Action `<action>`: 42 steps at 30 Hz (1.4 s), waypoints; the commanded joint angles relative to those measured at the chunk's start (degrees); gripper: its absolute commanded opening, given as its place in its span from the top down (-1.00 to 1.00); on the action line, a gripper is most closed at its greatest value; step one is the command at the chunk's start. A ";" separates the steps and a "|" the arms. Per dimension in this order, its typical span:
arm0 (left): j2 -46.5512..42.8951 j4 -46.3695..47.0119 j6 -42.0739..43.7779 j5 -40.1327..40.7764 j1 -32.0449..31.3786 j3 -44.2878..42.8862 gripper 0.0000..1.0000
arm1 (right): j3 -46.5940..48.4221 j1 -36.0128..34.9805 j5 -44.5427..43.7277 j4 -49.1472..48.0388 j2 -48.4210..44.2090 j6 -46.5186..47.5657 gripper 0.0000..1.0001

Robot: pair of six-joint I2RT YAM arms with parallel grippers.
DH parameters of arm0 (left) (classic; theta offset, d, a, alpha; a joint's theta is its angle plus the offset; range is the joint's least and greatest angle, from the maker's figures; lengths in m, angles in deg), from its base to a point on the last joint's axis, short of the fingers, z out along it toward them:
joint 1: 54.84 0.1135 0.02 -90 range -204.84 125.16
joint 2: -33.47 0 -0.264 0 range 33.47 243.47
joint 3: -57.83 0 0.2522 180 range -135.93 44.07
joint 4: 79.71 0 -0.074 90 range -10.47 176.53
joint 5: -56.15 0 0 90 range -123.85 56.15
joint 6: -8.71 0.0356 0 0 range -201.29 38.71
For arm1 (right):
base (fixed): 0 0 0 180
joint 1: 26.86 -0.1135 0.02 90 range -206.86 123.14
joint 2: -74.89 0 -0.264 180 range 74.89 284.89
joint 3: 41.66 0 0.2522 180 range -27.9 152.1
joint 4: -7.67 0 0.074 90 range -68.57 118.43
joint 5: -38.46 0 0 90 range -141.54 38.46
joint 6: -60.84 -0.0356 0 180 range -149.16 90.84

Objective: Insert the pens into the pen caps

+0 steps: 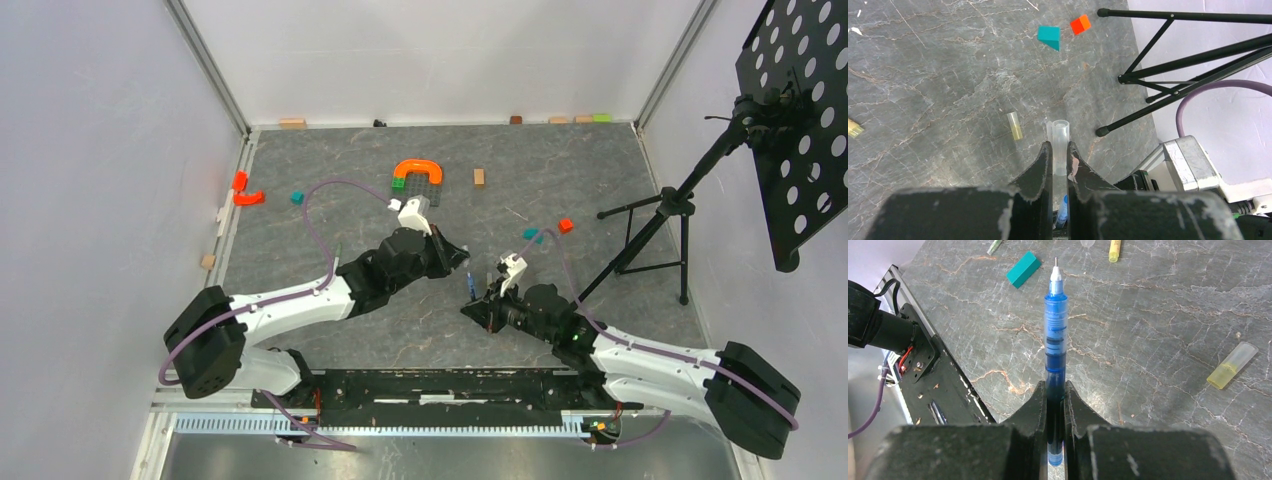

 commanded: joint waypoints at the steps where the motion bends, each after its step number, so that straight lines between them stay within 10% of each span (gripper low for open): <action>1: -0.52 3.64 0.56 -0.81 -0.13 0.65 0.95 | 2.76 0.06 -0.08 -3.34 0.26 0.79 1.00; 42: -2.82 9.19 1.01 -0.07 -0.03 4.65 0.96 | 4.16 0.12 0.33 -3.26 2.98 0.36 1.00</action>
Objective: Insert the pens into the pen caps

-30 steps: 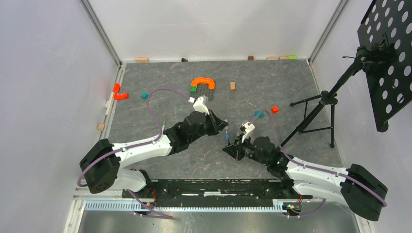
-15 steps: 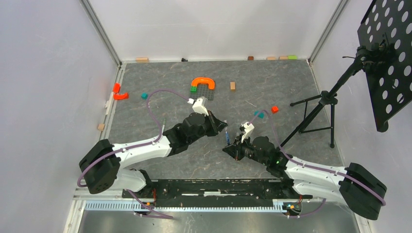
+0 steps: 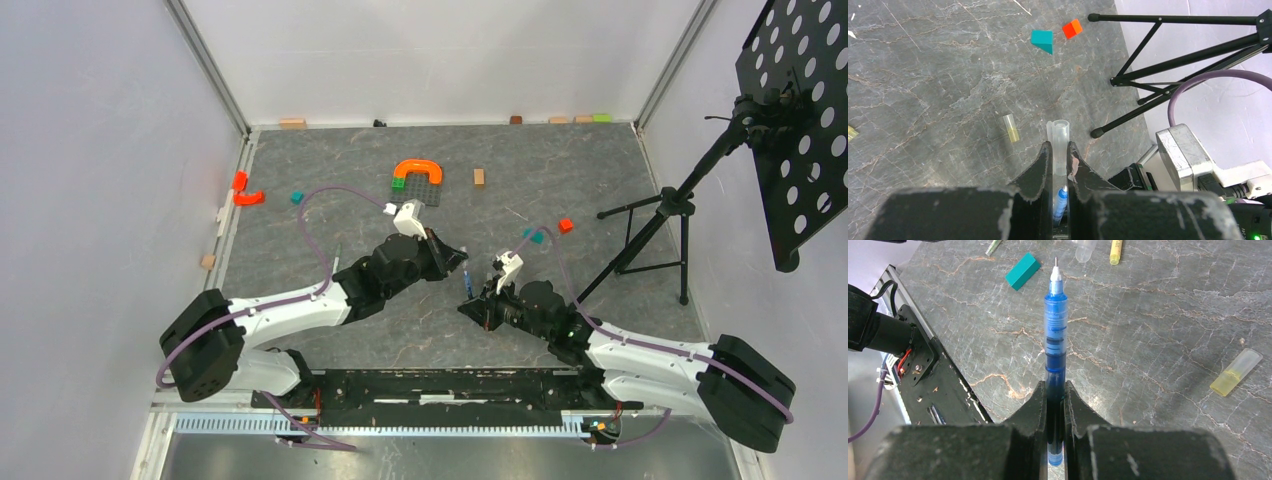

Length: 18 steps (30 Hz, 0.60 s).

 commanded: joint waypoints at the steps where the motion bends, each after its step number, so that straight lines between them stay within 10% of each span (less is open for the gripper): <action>1: -1.29 3.04 1.01 0.34 -0.06 0.36 0.96 | 2.39 0.13 0.28 -2.58 -0.24 0.35 1.00; 18: -2.64 4.05 0.81 0.31 0.01 1.57 0.95 | 3.12 0.12 0.41 -3.20 1.17 0.04 1.00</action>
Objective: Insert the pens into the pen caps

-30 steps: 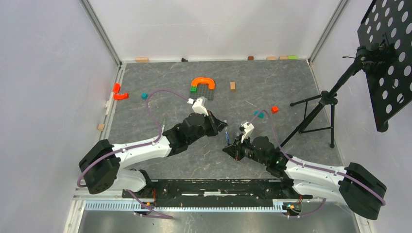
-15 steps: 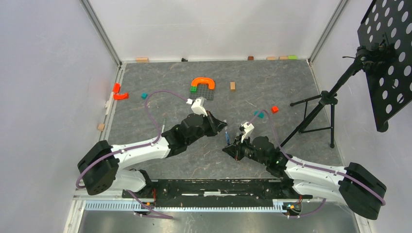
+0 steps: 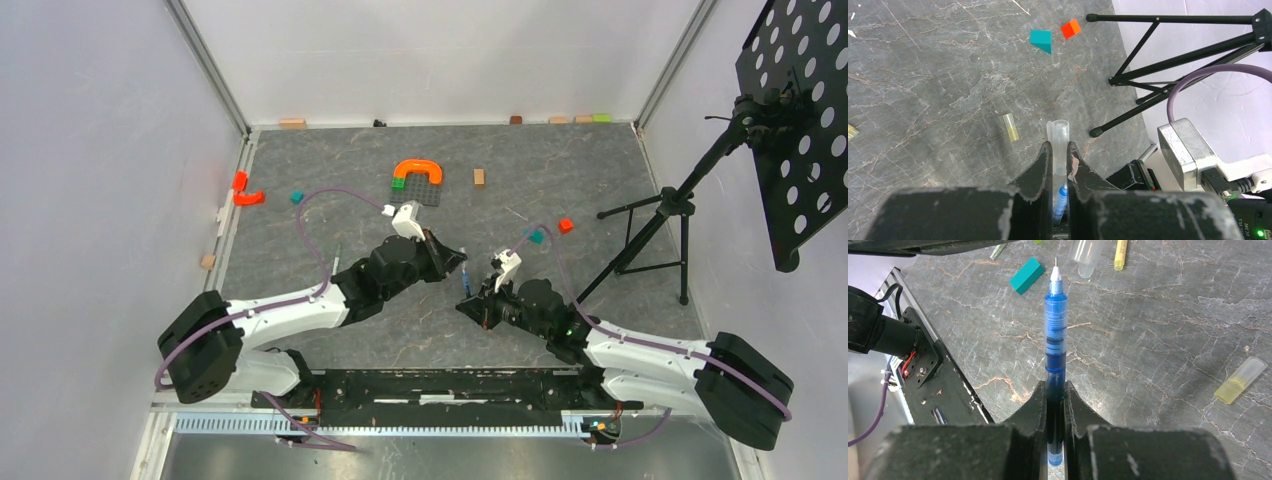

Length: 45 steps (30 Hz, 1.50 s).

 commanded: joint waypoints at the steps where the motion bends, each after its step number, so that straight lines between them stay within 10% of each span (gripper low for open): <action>1: -2.20 2.82 0.83 0.63 -0.04 0.49 0.95 | 2.16 0.11 0.07 -2.36 0.02 -0.02 1.00; 45: -4.82 3.49 1.89 2.15 -0.05 1.69 0.95 | 2.48 0.14 -0.90 -1.12 -0.98 0.32 1.00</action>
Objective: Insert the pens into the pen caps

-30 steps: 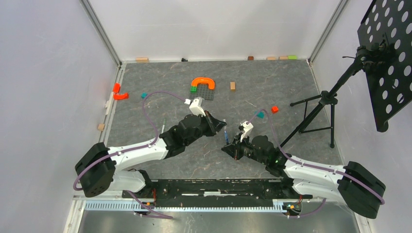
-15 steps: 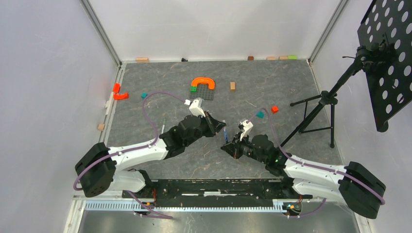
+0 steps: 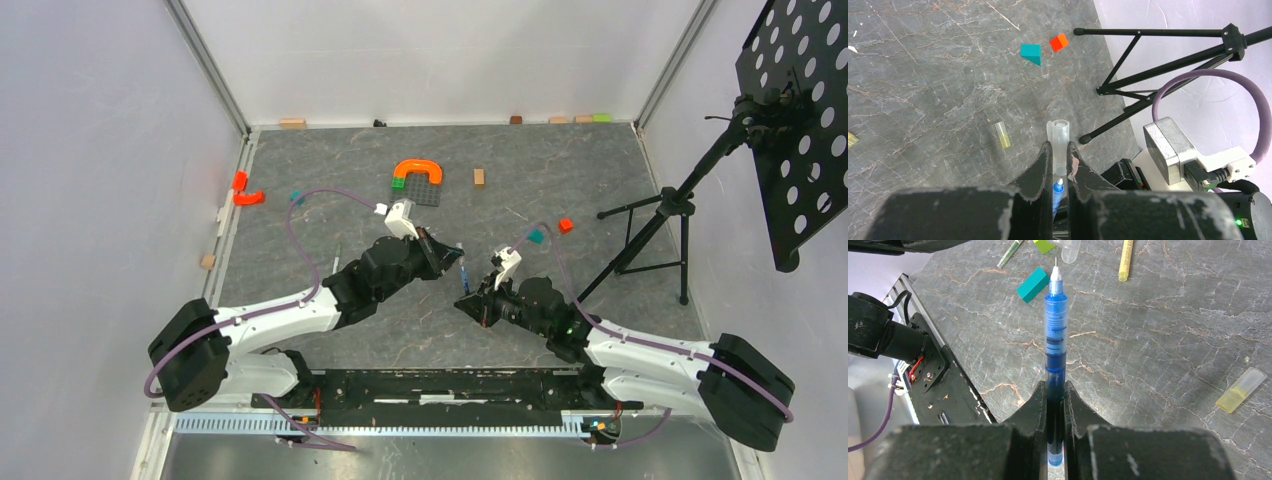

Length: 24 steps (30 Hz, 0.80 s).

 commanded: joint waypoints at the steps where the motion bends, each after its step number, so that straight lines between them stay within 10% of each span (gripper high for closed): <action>1: -0.89 3.54 1.94 0.59 0.01 0.77 0.95 | 1.70 0.12 -1.08 -1.35 -0.30 0.57 1.00; 24: -1.49 4.71 3.04 0.20 -0.06 1.96 0.95 | 4.06 0.20 -2.00 0.12 1.19 1.38 1.00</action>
